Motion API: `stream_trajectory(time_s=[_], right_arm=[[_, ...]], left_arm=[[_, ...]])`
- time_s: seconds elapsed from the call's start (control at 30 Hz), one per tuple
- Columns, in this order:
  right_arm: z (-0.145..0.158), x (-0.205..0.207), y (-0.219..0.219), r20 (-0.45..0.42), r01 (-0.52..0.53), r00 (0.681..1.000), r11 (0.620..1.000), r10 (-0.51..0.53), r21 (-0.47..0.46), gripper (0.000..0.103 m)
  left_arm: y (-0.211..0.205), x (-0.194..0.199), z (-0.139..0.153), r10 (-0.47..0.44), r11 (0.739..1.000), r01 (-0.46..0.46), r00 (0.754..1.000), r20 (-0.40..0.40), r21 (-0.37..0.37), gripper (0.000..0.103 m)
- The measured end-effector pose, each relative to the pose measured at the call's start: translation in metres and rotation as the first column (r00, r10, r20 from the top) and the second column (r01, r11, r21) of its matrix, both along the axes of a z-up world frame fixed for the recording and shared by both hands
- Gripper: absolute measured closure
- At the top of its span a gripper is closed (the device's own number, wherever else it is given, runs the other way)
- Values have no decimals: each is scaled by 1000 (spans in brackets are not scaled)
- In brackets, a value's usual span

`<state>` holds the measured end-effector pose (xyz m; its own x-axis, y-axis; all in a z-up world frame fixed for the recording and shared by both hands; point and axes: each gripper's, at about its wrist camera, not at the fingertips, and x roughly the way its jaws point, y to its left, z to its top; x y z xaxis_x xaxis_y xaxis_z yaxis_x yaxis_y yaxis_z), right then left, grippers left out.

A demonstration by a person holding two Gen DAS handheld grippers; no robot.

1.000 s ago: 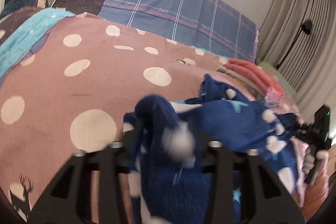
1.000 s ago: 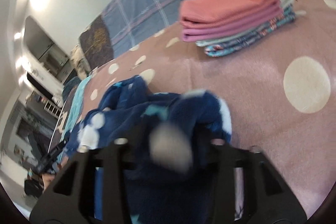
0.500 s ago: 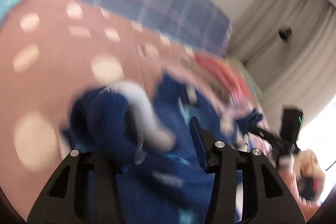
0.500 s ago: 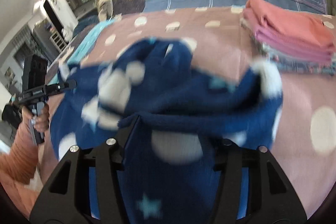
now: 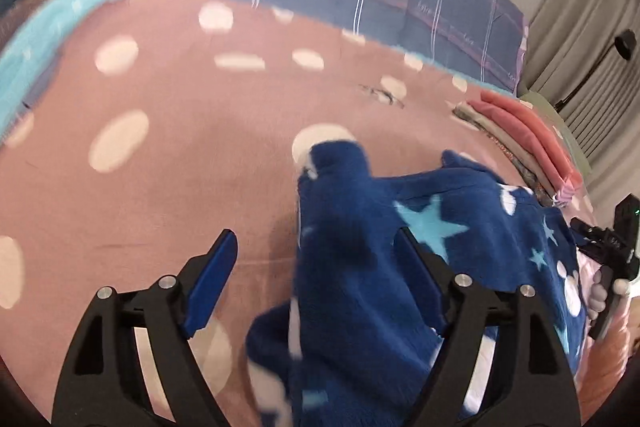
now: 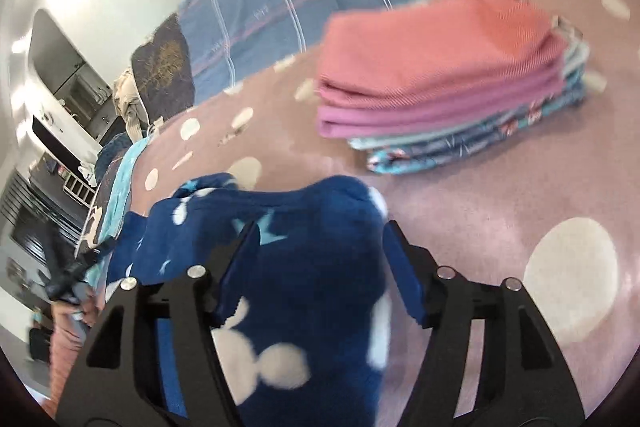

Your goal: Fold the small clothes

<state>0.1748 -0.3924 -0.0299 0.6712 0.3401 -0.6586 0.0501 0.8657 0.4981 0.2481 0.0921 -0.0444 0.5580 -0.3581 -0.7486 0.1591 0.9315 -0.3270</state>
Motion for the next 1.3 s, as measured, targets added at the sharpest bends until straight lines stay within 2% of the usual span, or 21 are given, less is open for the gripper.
stream_trajectory(time_s=[0.03, 0.07, 0.13, 0.17, 0.27, 0.33, 0.4, 0.5, 0.53, 0.6, 0.63, 0.67, 0.73, 0.83, 0.9, 0.97, 1.03, 1.1, 1.17, 1.23, 1.3], right_arm=[[-3, 7, -1, -14, -12, 1000, 1000, 12, 9, 36], [-6, 13, -1, -18, -26, 999, 999, 26, 28, 37], [-4, 17, 3, 2, -57, 998, 997, 57, 57, 78], [4, 13, 5, 38, -69, 997, 995, 66, 67, 92], [39, -20, 9, 227, -94, 971, 992, 74, 79, 92], [70, -47, 8, 361, -108, 930, 990, 70, 86, 92], [84, -52, 6, 403, -87, 914, 994, 55, 63, 91], [69, -18, 14, 289, -27, 956, 997, 45, -65, 86], [53, -2, 19, 215, -19, 976, 993, 45, -120, 81], [12, 24, 29, 48, 6, 999, 968, 6, -250, 76], [-4, 29, 32, -12, 8, 1000, 957, -12, -291, 76], [-13, 27, 32, -30, 7, 999, 959, -16, -282, 76], [-5, 7, 23, 32, 41, 999, 972, -34, -231, 76], [16, -33, 11, 99, 73, 994, 971, -52, -227, 69], [25, -65, 7, 127, 65, 991, 975, -38, -214, 68], [30, -97, 6, 155, 38, 988, 983, -10, -180, 68], [23, -136, 18, 176, -22, 983, 992, 44, -124, 67], [11, -165, 33, 188, -105, 976, 993, 113, -52, 63], [-3, -176, 54, 156, -124, 978, 989, 136, -85, 57], [-27, -180, 64, 98, -52, 992, 975, 75, -215, 60], [-26, -191, 60, 134, -1, 991, 987, 24, -163, 60]], left_arm=[[-1, 4, -2, -22, 999, 22, 1000, -10, -38, 83], [-3, 6, -2, -53, 995, 51, 998, -19, -81, 92], [-6, -2, 9, -50, 994, 54, 998, 50, -90, 93], [-7, -14, 24, -58, 994, 68, 991, 117, -84, 93], [1, -50, 68, -69, 987, 102, 966, 250, -122, 93], [2, -66, 96, -60, 992, 91, 946, 319, -84, 93], [1, -63, 107, -53, 997, 67, 940, 336, -31, 92], [-3, -32, 86, -41, 999, 31, 963, 265, 42, 86], [-7, -17, 66, -36, 996, 17, 977, 209, 90, 74], [-10, 1, 32, 6, 983, -27, 993, 116, 182, 70], [-9, 4, 16, 19, 980, -31, 998, 62, 195, 70], [-5, 0, 8, 17, 985, -22, 999, 34, 169, 70], [7, -19, 11, 9, 991, -16, 999, 52, 130, 65], [24, -62, 31, 10, 998, -18, 992, 123, 65, 52], [32, -97, 40, -13, 1000, 11, 988, 153, 16, 49], [25, -120, 29, -39, 999, 34, 990, 133, 39, 49], [10, -136, 6, -60, 991, 49, 994, 88, 120, 49], [7, -151, -14, -42, 985, 25, 994, 98, 168, 47], [16, -162, -24, 3, 991, -20, 991, 131, 132, 44], [28, -165, -24, 61, 996, -67, 993, 103, 59, 45], [29, -173, -18, 86, 993, -94, 990, 112, 73, 45]])
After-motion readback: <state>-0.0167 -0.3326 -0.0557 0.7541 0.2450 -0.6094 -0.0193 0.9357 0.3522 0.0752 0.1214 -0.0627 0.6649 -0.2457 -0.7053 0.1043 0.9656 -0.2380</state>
